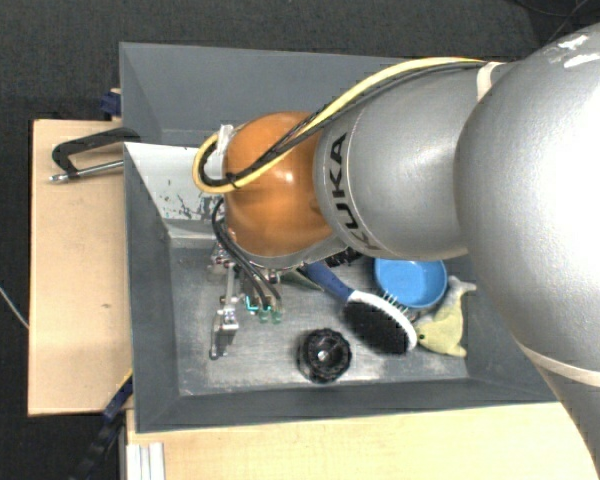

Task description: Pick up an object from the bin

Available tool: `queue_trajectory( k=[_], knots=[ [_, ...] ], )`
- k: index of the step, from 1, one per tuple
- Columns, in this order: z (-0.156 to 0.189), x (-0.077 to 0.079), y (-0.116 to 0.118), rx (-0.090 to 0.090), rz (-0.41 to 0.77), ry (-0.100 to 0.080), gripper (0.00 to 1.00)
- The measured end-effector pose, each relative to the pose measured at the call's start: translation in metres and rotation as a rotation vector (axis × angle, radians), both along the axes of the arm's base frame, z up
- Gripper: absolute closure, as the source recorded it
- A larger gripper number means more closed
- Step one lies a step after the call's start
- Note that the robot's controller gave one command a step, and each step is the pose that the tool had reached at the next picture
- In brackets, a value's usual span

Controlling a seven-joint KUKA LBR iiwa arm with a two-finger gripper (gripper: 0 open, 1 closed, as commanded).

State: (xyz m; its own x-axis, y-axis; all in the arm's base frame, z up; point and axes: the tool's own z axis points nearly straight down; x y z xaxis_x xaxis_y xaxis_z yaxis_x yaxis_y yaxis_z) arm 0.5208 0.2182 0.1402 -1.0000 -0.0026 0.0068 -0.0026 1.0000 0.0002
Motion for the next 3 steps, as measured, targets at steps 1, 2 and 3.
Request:
queue_trajectory(
  k=[1,2,3],
  knots=[
    [-0.07,-0.008,-0.069,0.003,0.005,-0.011,0.0],
    [-0.02,0.03,-0.139,-0.001,0.112,-0.018,0.0],
    [-0.051,0.029,-0.201,0.009,0.192,-0.046,0.0]
  ],
)
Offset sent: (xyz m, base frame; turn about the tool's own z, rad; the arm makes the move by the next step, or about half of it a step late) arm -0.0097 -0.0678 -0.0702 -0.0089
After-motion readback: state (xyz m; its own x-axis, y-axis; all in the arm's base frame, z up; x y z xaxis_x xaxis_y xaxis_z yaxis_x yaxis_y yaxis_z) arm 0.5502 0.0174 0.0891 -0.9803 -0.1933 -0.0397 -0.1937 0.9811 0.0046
